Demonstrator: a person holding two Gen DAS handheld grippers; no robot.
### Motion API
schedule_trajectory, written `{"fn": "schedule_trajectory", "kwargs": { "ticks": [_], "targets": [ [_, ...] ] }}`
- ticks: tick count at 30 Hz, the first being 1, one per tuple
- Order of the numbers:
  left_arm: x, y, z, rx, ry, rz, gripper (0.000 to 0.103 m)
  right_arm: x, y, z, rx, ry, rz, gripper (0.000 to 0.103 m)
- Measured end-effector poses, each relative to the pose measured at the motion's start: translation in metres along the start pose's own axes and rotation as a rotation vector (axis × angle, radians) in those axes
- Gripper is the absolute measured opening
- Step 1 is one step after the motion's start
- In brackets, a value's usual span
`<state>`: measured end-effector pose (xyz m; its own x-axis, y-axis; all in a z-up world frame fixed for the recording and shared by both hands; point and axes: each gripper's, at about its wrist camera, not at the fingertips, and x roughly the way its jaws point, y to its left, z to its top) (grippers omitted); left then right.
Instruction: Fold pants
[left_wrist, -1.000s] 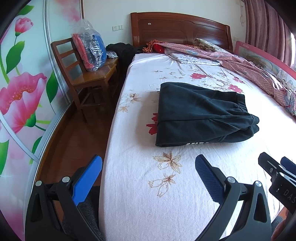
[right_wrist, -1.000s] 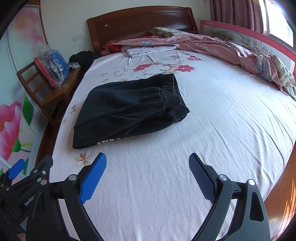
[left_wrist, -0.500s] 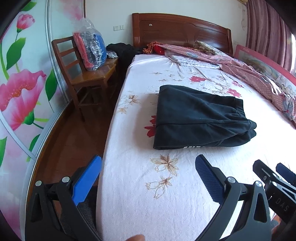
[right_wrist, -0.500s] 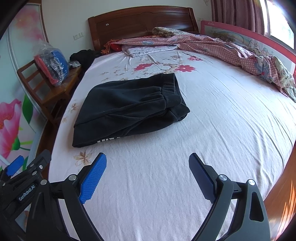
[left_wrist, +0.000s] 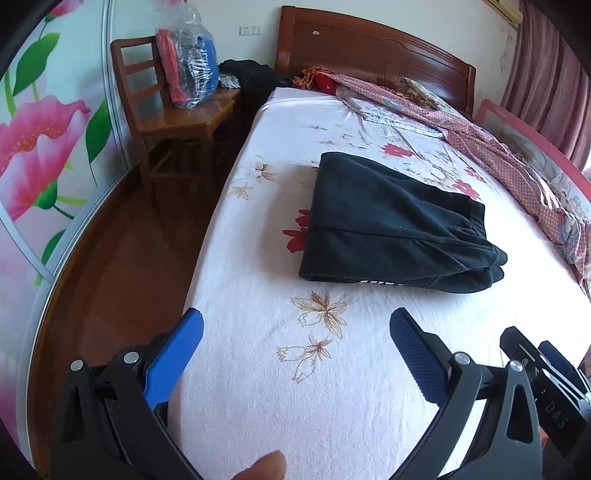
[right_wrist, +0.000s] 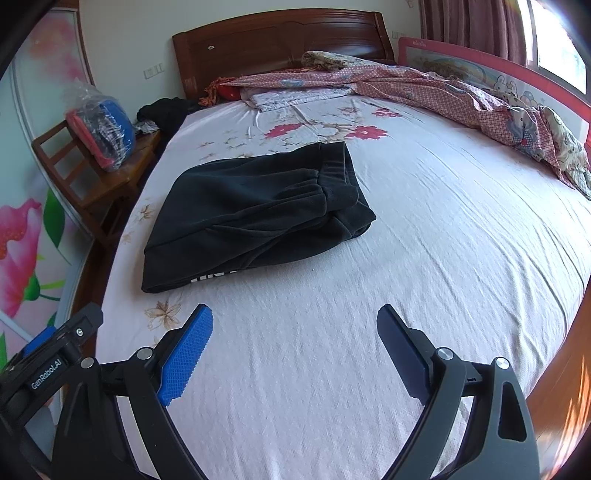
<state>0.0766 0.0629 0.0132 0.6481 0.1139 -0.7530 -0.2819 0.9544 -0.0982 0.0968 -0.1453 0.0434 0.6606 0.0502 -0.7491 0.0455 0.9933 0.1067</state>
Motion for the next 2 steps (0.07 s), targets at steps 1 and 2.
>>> {"fn": "schedule_trajectory", "kwargs": {
  "ticks": [1,2],
  "targets": [
    [0.0013,-0.0006,-0.0009,0.002,-0.009,0.009,0.101,0.0008,-0.001,-0.0006,-0.001,0.002,-0.004,0.09],
    [0.0032,-0.0008,-0.002,0.009,-0.006,0.001,0.101,0.0023,-0.0027,-0.0013,0.001,0.005,-0.011,0.09]
  ]
}}
